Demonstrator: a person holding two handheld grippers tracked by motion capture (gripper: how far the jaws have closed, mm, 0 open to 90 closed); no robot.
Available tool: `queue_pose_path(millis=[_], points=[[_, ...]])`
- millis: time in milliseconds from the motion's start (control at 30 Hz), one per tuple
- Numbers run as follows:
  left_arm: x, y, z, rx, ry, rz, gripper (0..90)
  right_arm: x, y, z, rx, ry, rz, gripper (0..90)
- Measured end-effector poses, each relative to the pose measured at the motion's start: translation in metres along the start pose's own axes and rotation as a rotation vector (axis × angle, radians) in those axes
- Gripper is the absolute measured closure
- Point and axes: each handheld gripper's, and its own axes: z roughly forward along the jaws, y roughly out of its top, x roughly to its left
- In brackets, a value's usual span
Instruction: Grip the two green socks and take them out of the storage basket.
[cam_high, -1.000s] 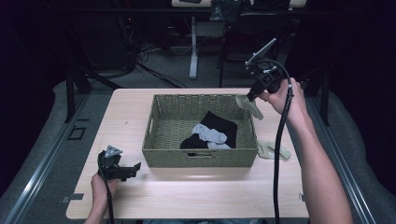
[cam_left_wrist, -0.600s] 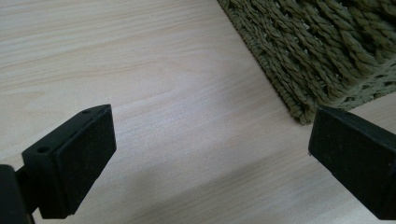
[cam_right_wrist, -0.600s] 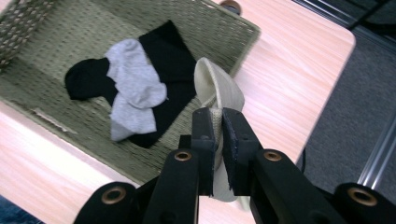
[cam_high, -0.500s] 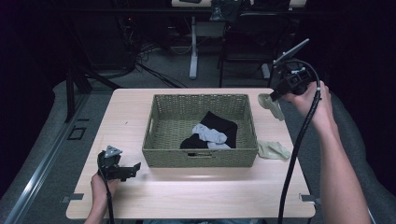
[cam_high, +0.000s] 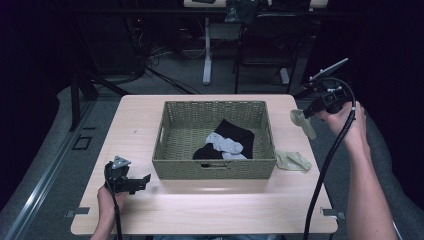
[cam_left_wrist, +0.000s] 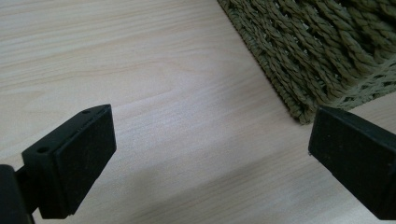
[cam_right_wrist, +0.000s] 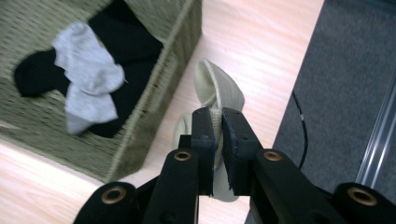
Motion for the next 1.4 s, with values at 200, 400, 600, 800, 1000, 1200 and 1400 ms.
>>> queue_pose_path(millis=[200,400,600,800,1000,1200,1400], points=[[-0.001,0.000,0.000,0.000,0.002,0.003,0.8,-0.012,-0.019,0.041,0.059,0.006,0.031,83.9],[0.000,0.000,0.000,0.004,0.001,0.000,0.8,-0.020,-0.031,0.071,0.098,0.030,0.056,83.9],[-0.001,0.000,0.000,0.013,-0.003,0.007,0.8,-0.024,-0.041,0.103,0.121,0.069,0.086,83.8],[0.000,0.000,0.001,0.009,-0.002,0.003,0.8,-0.021,-0.048,0.129,0.134,0.096,0.099,83.7],[0.000,0.000,0.000,0.009,-0.002,0.006,0.8,-0.013,-0.052,0.150,0.129,0.106,0.093,83.4],[0.000,0.000,0.000,0.008,-0.004,0.003,0.8,-0.008,-0.054,0.169,0.138,0.139,0.094,81.3],[0.000,0.000,0.001,0.009,-0.004,0.003,0.8,-0.004,-0.056,0.161,0.103,0.120,0.081,64.0]])
